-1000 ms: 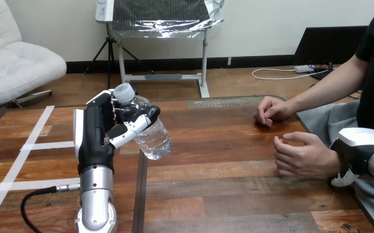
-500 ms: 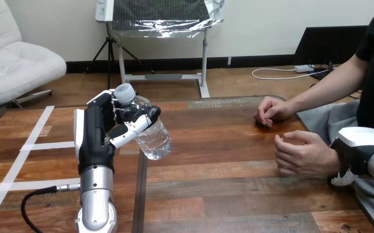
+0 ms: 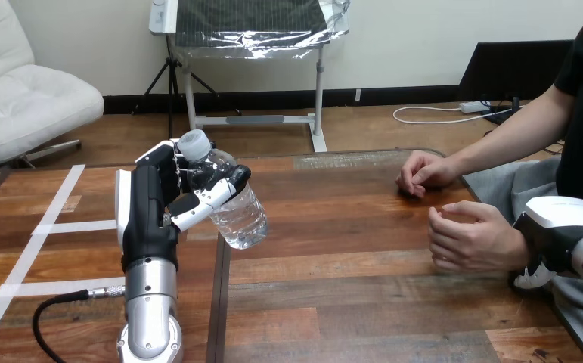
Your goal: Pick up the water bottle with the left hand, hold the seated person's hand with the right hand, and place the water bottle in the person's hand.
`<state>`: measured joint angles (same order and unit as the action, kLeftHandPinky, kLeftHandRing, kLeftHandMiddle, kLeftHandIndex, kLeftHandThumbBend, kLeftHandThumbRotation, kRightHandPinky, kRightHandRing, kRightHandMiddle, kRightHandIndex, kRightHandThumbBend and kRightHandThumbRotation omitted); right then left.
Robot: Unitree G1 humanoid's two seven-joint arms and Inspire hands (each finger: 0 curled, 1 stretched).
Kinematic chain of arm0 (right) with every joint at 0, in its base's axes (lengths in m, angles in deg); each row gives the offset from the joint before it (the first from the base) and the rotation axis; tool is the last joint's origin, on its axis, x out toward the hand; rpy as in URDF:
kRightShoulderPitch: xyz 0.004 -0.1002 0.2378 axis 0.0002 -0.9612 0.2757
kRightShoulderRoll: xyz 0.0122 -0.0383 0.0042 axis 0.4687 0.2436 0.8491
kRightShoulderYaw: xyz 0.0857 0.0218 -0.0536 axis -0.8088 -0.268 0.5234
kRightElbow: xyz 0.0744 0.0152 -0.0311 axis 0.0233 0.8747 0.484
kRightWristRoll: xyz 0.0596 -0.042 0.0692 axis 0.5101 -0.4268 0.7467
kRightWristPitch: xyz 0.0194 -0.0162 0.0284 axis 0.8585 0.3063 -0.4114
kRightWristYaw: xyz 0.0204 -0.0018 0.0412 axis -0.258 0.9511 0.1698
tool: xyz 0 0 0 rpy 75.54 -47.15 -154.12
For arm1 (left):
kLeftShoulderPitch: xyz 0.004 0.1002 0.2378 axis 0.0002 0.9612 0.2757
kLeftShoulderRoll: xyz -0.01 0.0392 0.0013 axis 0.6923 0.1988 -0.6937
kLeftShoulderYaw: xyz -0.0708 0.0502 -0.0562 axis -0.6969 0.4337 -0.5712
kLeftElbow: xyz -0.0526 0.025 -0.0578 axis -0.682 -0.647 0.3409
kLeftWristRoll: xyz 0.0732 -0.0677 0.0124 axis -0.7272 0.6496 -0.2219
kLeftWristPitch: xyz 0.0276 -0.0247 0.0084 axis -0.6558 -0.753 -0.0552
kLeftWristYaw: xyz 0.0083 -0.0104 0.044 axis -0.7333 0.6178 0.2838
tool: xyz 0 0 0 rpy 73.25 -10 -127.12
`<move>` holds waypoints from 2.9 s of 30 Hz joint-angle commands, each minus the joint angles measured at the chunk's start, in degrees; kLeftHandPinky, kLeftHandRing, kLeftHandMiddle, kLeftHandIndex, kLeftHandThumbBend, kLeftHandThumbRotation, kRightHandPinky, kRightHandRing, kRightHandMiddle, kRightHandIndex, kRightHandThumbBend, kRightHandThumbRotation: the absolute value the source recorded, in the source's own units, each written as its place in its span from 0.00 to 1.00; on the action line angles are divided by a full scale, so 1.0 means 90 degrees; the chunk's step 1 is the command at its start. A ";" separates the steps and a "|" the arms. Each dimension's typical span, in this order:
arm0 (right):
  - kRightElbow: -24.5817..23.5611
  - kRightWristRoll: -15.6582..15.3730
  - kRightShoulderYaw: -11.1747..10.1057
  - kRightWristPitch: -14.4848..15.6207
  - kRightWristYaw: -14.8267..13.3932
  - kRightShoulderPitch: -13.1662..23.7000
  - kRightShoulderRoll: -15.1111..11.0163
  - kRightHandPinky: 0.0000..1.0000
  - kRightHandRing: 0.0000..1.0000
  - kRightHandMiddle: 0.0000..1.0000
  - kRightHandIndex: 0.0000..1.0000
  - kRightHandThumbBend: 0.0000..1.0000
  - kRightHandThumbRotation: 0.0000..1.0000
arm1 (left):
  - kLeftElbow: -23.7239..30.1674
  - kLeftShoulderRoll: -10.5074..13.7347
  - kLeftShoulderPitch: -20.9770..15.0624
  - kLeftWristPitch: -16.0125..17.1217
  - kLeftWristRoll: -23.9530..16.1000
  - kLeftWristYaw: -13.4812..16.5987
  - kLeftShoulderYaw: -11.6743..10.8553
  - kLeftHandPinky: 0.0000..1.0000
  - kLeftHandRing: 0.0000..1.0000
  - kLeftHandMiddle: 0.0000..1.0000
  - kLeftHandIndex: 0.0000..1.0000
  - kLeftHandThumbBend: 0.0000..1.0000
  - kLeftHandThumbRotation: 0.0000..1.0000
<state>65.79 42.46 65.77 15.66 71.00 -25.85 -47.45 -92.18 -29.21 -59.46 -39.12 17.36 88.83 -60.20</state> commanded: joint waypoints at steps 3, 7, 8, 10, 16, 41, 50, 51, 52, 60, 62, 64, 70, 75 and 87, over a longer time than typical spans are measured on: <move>-0.0031 0.0198 -0.0079 -0.0183 -0.0165 0.0021 0.0214 0.26 0.37 0.49 0.53 0.63 0.00 | 0.0247 0.0096 -0.0456 0.0113 -0.0015 0.0009 -0.0043 0.44 0.43 0.45 0.51 0.62 0.00; -0.0078 0.0278 -0.0115 -0.0228 -0.0191 0.0002 0.0178 0.23 0.34 0.45 0.50 0.62 0.00 | 0.0244 0.0081 -0.0467 0.0105 0.0013 -0.0003 -0.0047 0.44 0.43 0.45 0.51 0.63 0.00; -0.0087 0.0292 -0.0115 -0.0217 -0.0182 0.0002 0.0173 0.23 0.33 0.45 0.49 0.62 0.00 | 0.0249 0.0078 -0.0467 0.0098 0.0019 -0.0006 -0.0048 0.44 0.43 0.45 0.51 0.63 0.00; -0.0156 0.0290 -0.0096 -0.0188 -0.0176 -0.0005 0.0141 0.22 0.32 0.44 0.49 0.62 0.00 | 0.0243 0.0077 -0.0474 0.0105 0.0019 -0.0009 -0.0045 0.44 0.43 0.45 0.51 0.63 0.00; -0.0239 0.0317 -0.0105 -0.0268 -0.0307 -0.0054 0.0075 0.19 0.30 0.41 0.46 0.63 0.00 | 0.0288 0.0058 -0.0478 0.0091 0.0021 -0.0007 -0.0040 0.44 0.42 0.45 0.51 0.63 0.00; -0.0594 0.0448 -0.0302 -0.0511 -0.0638 -0.0116 -0.0051 0.17 0.27 0.38 0.42 0.69 0.00 | 0.0181 0.0067 -0.0586 0.0206 -0.0003 -0.0033 -0.0007 0.43 0.42 0.44 0.51 0.63 0.00; -0.0771 0.0418 -0.0330 -0.0507 -0.0597 -0.0087 -0.0106 0.18 0.27 0.38 0.43 0.69 0.00 | 0.0319 0.0008 -0.0610 0.0053 -0.0129 0.0051 0.0059 0.42 0.41 0.44 0.51 0.62 0.00; -0.0798 0.0442 -0.0354 -0.0522 -0.0595 -0.0087 -0.0110 0.18 0.27 0.38 0.43 0.69 0.00 | 0.0335 0.0000 -0.0615 0.0051 -0.0157 0.0068 0.0071 0.41 0.41 0.44 0.51 0.62 0.00; -0.0816 0.0461 -0.0372 -0.0535 -0.0596 -0.0090 -0.0113 0.18 0.27 0.38 0.43 0.69 0.00 | 0.0344 -0.0004 -0.0617 0.0053 -0.0177 0.0077 0.0078 0.41 0.41 0.44 0.51 0.62 0.00; -0.0962 0.0538 -0.0478 -0.0542 -0.0649 -0.0089 -0.0136 0.19 0.26 0.36 0.41 0.70 0.00 | 0.0384 -0.0036 -0.0656 0.0021 -0.0321 0.0165 0.0138 0.41 0.41 0.44 0.50 0.63 0.00; -0.1013 0.0549 -0.0504 -0.0551 -0.0646 -0.0097 -0.0147 0.19 0.26 0.36 0.40 0.70 0.00 | 0.0395 -0.0047 -0.0662 0.0018 -0.0332 0.0165 0.0146 0.41 0.41 0.44 0.50 0.63 0.00; -0.1081 0.0522 -0.0515 -0.0579 -0.0689 -0.0101 -0.0178 0.19 0.26 0.36 0.40 0.70 0.00 | 0.0394 -0.0057 -0.0674 0.0022 -0.0355 0.0169 0.0158 0.40 0.41 0.43 0.50 0.63 0.00; -0.1282 0.0511 -0.0591 -0.0538 -0.0601 -0.0111 -0.0229 0.19 0.26 0.36 0.39 0.71 0.00 | 0.0445 -0.0076 -0.0682 -0.0005 -0.0432 0.0167 0.0196 0.40 0.41 0.43 0.50 0.63 0.00; -0.1516 0.0506 -0.0628 -0.0426 -0.0425 -0.0117 -0.0285 0.19 0.26 0.36 0.40 0.70 0.00 | 0.0493 -0.0096 -0.0689 -0.0066 -0.0474 0.0172 0.0230 0.40 0.41 0.43 0.50 0.63 0.00; -0.2061 0.0580 -0.0773 -0.0413 -0.0285 -0.0234 -0.0411 0.21 0.28 0.37 0.41 0.72 0.00 | 0.0608 -0.0123 -0.0730 -0.0203 -0.0527 0.0177 0.0375 0.39 0.40 0.44 0.50 0.63 0.00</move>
<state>52.05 46.80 60.99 12.66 68.73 -29.37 -50.08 -91.39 -30.02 -60.20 -41.62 13.58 90.11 -57.66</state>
